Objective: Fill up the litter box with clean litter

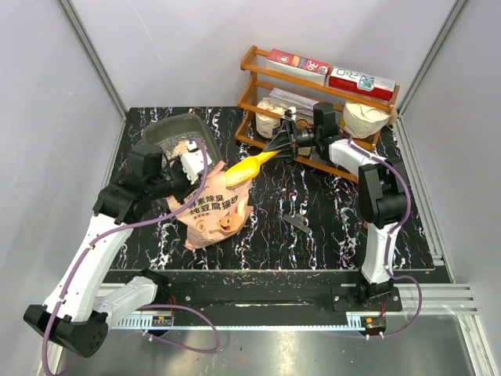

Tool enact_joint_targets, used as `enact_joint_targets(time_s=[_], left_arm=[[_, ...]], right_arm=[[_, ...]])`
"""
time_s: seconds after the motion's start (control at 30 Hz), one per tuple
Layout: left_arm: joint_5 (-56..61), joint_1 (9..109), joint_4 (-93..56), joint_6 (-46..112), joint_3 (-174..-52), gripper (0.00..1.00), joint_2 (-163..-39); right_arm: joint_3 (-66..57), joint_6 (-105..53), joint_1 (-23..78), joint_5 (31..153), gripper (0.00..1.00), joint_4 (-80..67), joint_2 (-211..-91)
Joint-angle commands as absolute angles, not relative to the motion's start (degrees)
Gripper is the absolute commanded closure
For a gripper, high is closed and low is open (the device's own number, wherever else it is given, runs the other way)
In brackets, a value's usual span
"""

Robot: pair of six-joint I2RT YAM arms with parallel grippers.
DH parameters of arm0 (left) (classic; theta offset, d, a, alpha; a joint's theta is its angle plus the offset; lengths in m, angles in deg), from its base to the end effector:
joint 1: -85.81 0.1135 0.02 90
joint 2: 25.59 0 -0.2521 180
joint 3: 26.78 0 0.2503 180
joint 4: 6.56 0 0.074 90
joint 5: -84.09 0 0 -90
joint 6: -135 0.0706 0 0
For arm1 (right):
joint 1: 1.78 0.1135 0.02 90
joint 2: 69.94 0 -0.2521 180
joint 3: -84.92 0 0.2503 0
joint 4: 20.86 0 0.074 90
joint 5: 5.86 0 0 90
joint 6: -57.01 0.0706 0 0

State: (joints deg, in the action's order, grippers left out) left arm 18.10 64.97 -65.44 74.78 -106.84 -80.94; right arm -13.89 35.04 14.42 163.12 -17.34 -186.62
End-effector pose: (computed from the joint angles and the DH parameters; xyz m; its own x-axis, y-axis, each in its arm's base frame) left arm 0.1941 -0.1046 0.3477 -0.1379 0.5380 -0.8316 0.8158 0.5378 0.2126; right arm 0.4156 0.1929 0.2300 -0.9944 -0.1043 -0.0164 -0.0235 0.0676 0.9974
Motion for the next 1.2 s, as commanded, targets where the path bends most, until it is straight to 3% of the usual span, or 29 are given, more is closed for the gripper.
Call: enact_joint_targets(time_s=[0.0,0.4,0.6,0.8,0.93,1.17], left_arm=[[18.44,65.07,-58.66,76.2,-111.13,1.0,-79.29],[18.7,65.07,-61.3,80.95,-106.22,1.0,-73.76],[22.74,64.54,-67.18,80.42,-107.09,1.0,-73.84],[23.71,64.36,-68.24,80.34,-106.65,1.0,-73.93],[24.32,64.45,-68.24,80.07,-107.0,1.0,-73.93],[24.15,64.45,-66.66,79.81,-104.72,1.0,-71.03]], right_arm=[[-12.7,37.32,12.19,165.61,1.0,-21.14,-183.41],[-22.71,31.72,11.22,158.68,1.0,-12.03,-183.05],[-37.03,25.64,14.82,147.44,1.0,3.27,-187.44],[-51.27,21.08,20.79,138.03,1.0,6.89,-195.18],[-62.59,16.5,24.31,123.73,1.0,13.04,-200.96],[-81.33,0.69,32.22,111.22,0.98,16.82,-211.09]])
